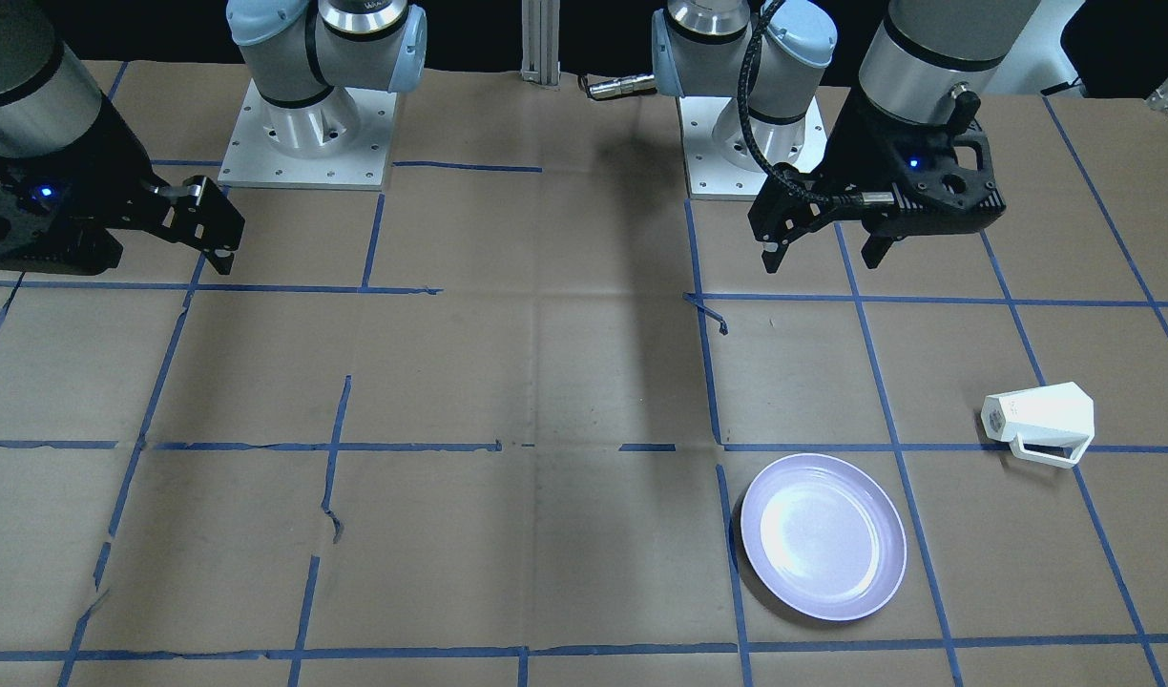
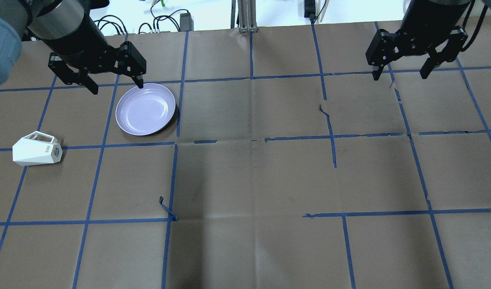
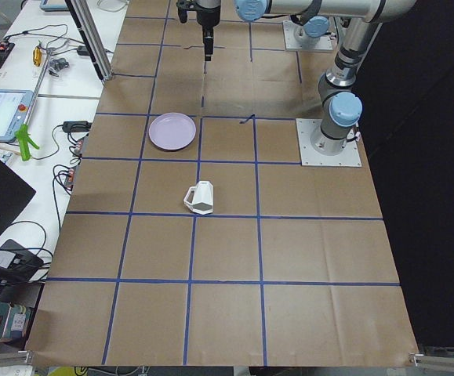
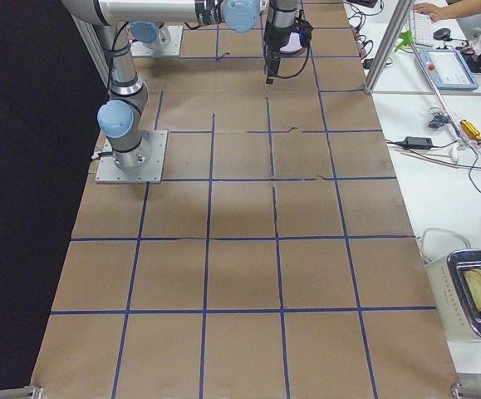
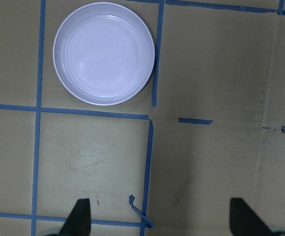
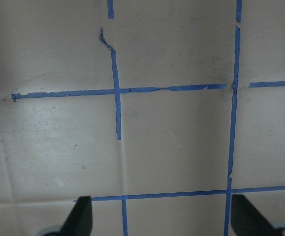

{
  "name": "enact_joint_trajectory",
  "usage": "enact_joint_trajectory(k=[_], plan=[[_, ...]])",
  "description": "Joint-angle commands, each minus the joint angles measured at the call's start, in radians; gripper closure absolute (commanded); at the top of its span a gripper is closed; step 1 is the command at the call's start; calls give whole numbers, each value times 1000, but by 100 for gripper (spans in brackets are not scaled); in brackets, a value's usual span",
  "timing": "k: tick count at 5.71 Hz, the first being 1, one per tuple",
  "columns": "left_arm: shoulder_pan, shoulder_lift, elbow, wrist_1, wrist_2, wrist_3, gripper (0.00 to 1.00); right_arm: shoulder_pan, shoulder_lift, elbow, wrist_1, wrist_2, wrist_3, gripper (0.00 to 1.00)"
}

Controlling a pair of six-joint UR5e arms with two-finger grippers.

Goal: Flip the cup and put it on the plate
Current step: 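Move the left gripper down over the white mug lying on its side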

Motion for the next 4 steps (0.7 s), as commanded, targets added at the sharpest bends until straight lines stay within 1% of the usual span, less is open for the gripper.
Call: enact_joint_trajectory(k=[1,2,3,4], plan=[[0,6,-5,5,3,15,1,0,0,0,0,0,0,0],[35,20,-12,3,38,77,1,0,0,0,0,0,0,0],[124,26,-9,0,66,172,1,0,0,0,0,0,0,0],[208,26,11,-10,65,247,1,0,0,0,0,0,0,0]])
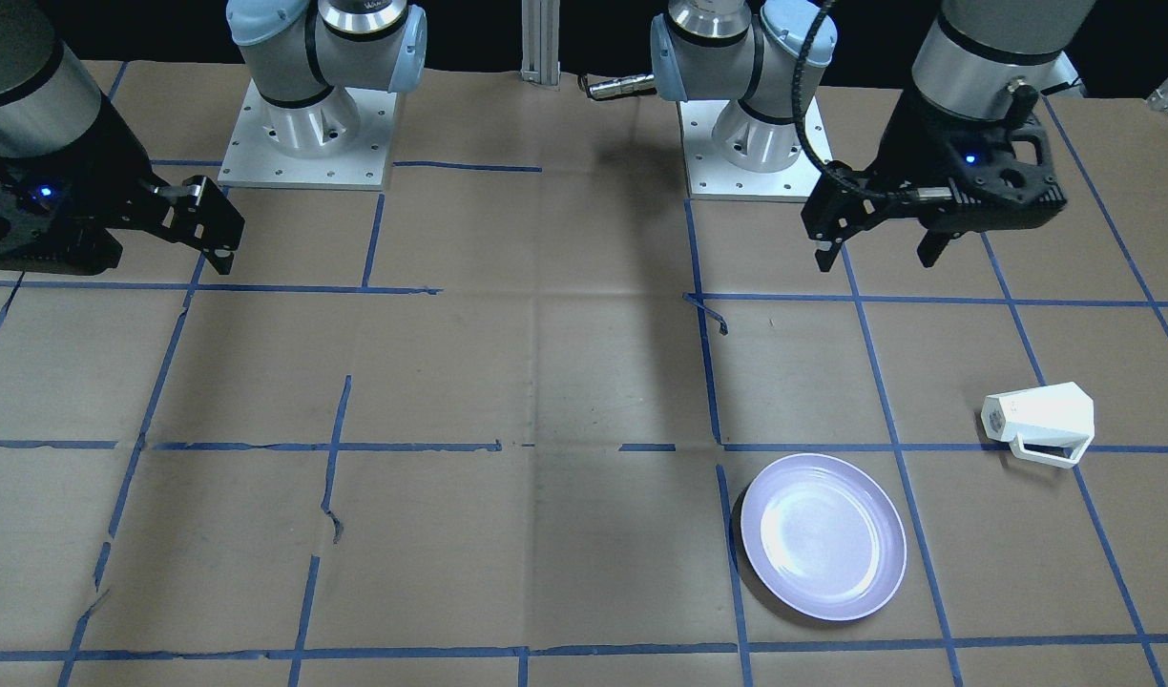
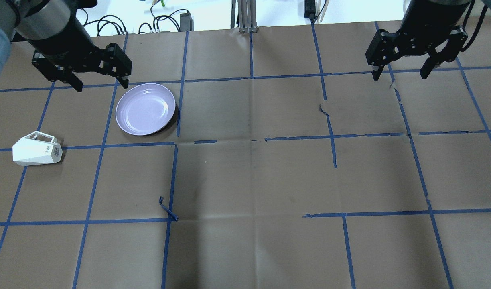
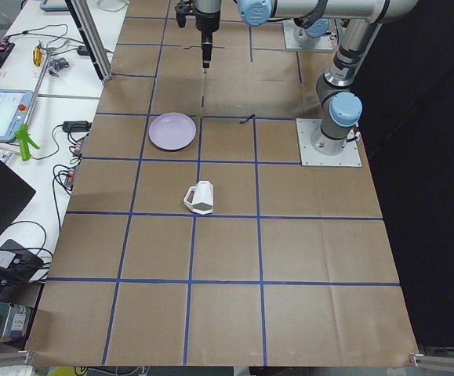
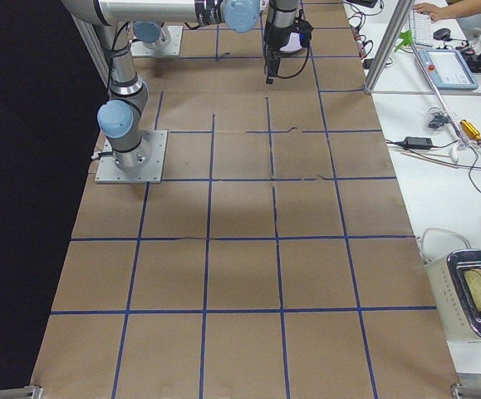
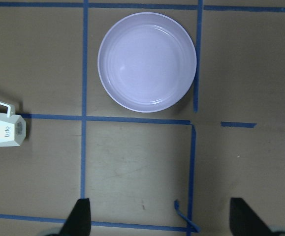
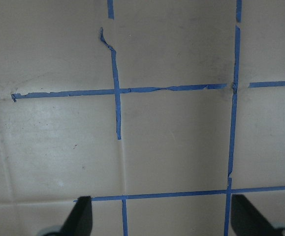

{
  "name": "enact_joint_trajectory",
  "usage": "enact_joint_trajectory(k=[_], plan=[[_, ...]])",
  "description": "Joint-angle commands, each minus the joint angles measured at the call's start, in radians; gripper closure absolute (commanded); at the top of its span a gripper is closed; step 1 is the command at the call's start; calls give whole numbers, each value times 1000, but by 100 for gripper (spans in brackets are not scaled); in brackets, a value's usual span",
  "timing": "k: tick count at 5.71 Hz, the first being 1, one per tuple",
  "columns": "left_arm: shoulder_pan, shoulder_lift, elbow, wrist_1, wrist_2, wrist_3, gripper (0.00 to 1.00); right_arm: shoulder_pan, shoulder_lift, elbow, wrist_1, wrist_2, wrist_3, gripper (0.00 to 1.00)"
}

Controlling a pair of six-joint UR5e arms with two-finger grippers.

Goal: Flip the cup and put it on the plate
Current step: 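Move the left gripper down over the white mug lying on its side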

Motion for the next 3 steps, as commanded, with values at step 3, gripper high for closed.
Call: enact_joint_trajectory(k=[3], plan=[[380,-19,14,-14,-51,539,1,0,0,0,0,0,0,0]])
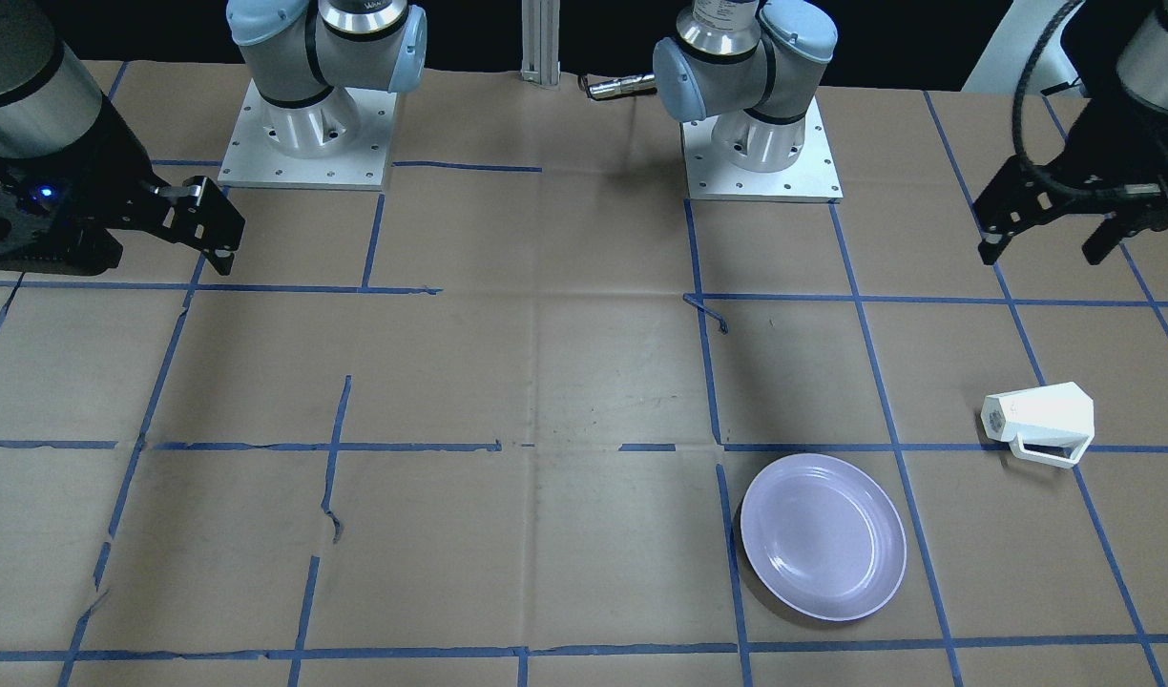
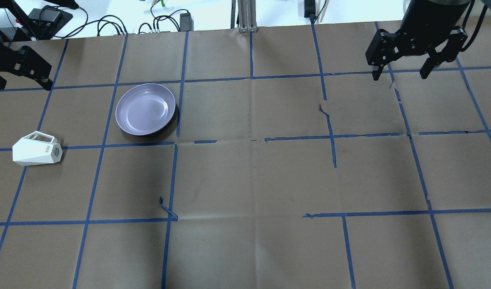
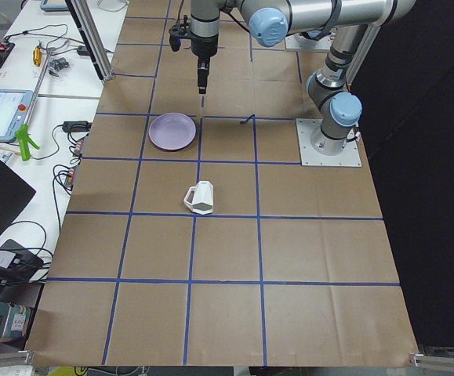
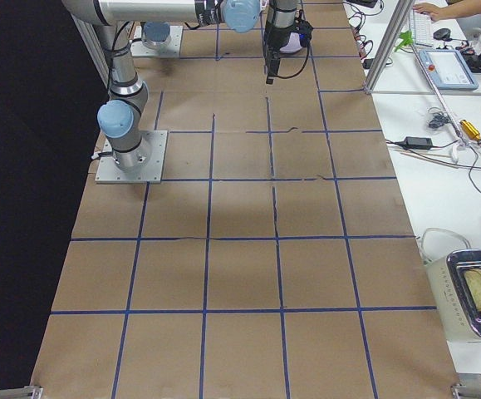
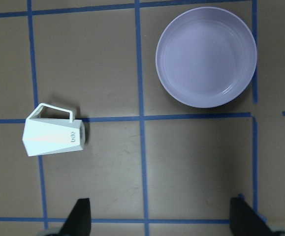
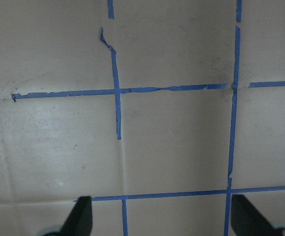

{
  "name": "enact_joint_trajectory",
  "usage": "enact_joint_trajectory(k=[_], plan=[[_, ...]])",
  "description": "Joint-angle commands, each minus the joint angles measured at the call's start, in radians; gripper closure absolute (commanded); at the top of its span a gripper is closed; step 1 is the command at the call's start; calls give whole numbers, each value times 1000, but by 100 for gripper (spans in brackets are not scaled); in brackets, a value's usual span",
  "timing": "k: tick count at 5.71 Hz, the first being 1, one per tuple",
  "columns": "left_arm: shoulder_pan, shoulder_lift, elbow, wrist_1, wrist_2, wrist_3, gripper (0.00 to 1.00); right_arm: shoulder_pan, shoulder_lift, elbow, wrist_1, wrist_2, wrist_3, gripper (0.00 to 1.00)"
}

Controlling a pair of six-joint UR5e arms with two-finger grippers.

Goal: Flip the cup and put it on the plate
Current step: 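Move the left gripper down over the white mug lying on its side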

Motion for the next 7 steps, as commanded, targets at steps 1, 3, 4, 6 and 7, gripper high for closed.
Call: enact_joint_trajectory(k=[1,3,4,6,7], plan=[[222,-22,-14,-10,-118,257,1,0,0,0,0,0,0,0],[324,-95,-4,-22,-161,428,1,0,0,0,0,0,0,0],[426,-186,12,-21,-233,562,1,0,0,0,0,0,0,0],[525,-345,35,-14,-357,590,1,0,0,0,0,0,0,0],[535,-437,61,-8,-390,590,1,0,0,0,0,0,0,0]])
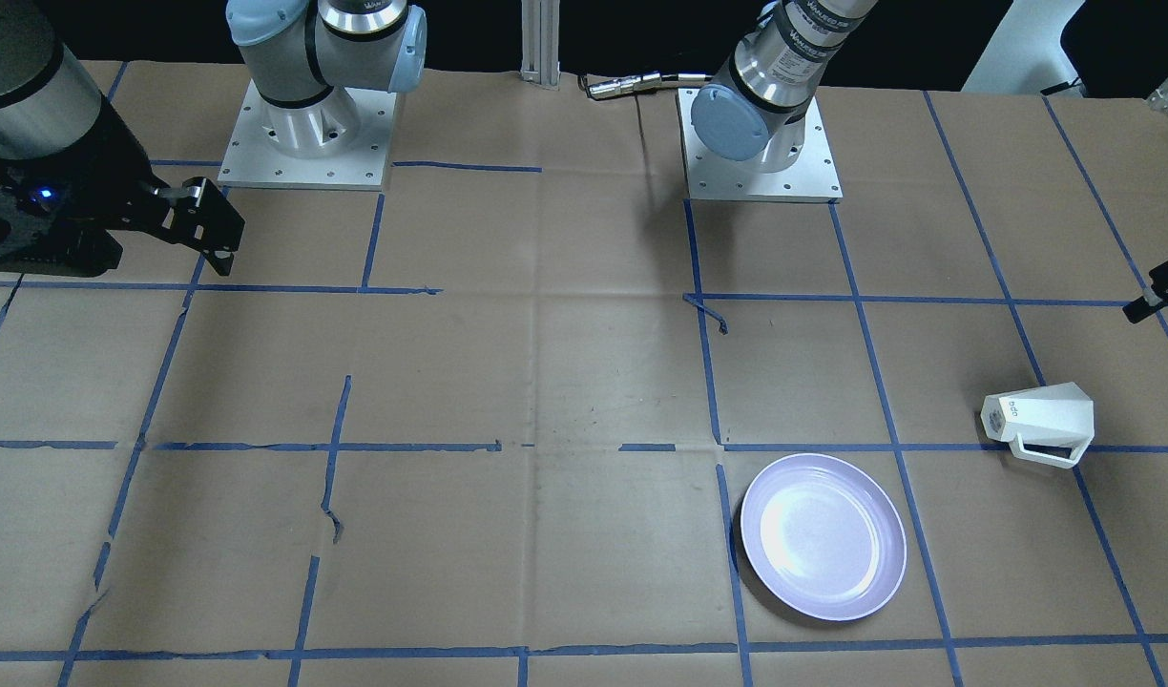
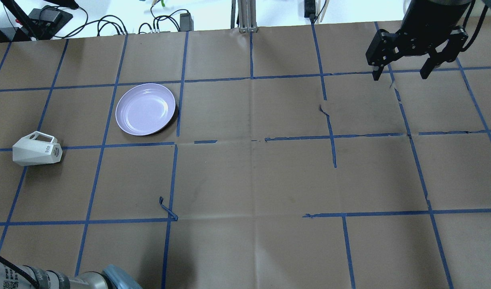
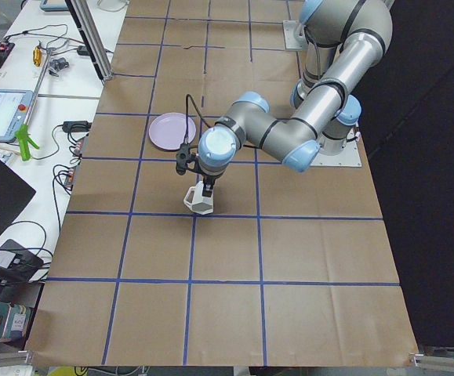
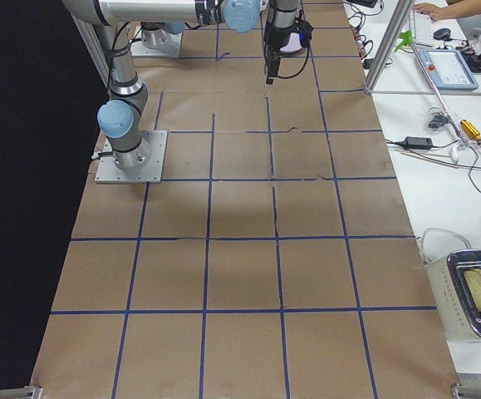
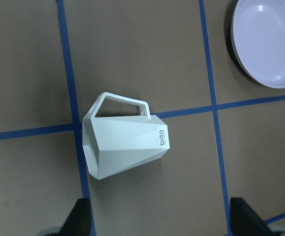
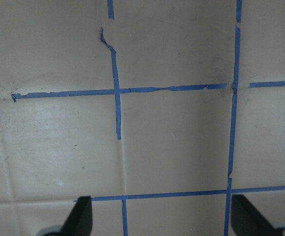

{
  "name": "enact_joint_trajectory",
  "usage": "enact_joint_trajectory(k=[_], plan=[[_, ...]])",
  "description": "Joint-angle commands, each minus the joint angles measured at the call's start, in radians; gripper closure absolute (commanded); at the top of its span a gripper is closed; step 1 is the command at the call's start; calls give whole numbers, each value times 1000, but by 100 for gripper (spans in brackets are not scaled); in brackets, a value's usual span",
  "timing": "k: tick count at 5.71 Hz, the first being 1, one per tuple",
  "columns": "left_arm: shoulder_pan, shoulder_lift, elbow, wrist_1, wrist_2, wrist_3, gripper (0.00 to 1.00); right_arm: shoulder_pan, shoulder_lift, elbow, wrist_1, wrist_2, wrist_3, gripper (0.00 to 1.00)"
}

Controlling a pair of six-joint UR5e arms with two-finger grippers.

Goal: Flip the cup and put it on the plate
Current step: 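Grasp the white mug's rim with the left gripper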

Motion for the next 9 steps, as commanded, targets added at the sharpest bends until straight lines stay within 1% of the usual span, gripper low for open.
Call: enact_joint_trajectory(k=[1,3,4,5,6,7,8,9], plan=[[17,-154,59,-4,-82,18,1,0,0,0,0,0,0,0],[17,-266,67,-11,-145,109,2,0,0,0,0,0,0,0],[13,-284,62,-75,-147,114,6,0,0,0,0,0,0,0],[8,-276,67,-155,-147,128,25,0,0,0,0,0,0,0],[7,-273,67,-160,-147,133,68,0,0,0,0,0,0,0],[0,-246,67,-171,-147,131,95,0,0,0,0,0,0,0],[-19,-188,67,-171,-145,113,100,0,0,0,0,0,0,0],[-82,-111,68,-169,-134,63,100,0,0,0,0,0,0,0]])
